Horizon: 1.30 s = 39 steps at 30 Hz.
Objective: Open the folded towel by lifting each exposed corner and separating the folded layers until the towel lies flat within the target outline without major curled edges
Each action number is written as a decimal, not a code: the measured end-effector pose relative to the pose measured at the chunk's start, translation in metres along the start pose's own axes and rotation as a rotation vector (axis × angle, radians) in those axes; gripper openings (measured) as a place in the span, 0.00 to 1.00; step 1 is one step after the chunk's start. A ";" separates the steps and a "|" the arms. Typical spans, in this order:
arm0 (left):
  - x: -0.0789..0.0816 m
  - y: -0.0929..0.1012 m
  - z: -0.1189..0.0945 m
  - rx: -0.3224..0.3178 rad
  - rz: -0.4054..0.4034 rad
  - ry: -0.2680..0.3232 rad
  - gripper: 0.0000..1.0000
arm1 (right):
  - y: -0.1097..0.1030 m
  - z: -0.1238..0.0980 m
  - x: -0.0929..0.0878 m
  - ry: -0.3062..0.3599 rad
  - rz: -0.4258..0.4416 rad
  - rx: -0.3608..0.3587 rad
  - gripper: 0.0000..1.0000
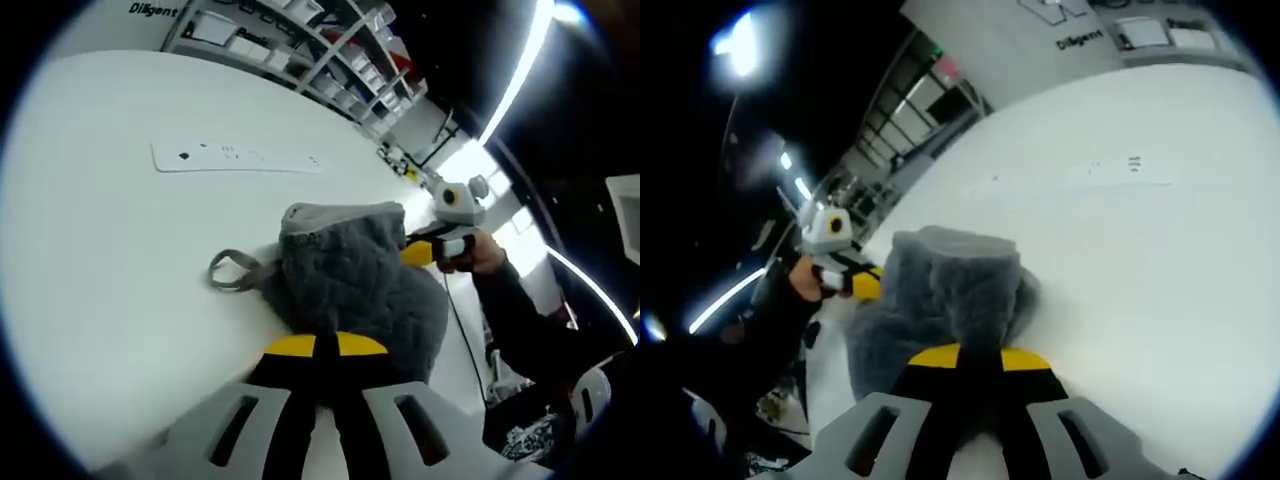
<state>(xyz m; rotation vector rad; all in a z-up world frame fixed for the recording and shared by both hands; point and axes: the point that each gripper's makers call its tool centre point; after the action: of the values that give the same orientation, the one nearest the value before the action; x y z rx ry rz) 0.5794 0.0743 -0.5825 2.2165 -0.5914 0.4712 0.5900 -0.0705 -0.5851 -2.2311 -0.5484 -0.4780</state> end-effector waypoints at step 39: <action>-0.027 0.014 -0.004 -0.016 -0.021 0.001 0.01 | -0.017 -0.005 -0.026 0.004 -0.017 0.006 0.07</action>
<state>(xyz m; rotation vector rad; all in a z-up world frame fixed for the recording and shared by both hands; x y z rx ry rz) 0.5493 0.0760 -0.5852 2.2046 -0.5696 0.4550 0.5590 -0.0698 -0.5848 -2.2212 -0.5661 -0.4883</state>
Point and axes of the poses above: the point that each gripper's makers call its tool centre point, and the gripper's own axes: z roughly forward along the fingers, y roughly to its right, x roughly out of its top, and after that the axes turned 9 degrees about -y, right-handed
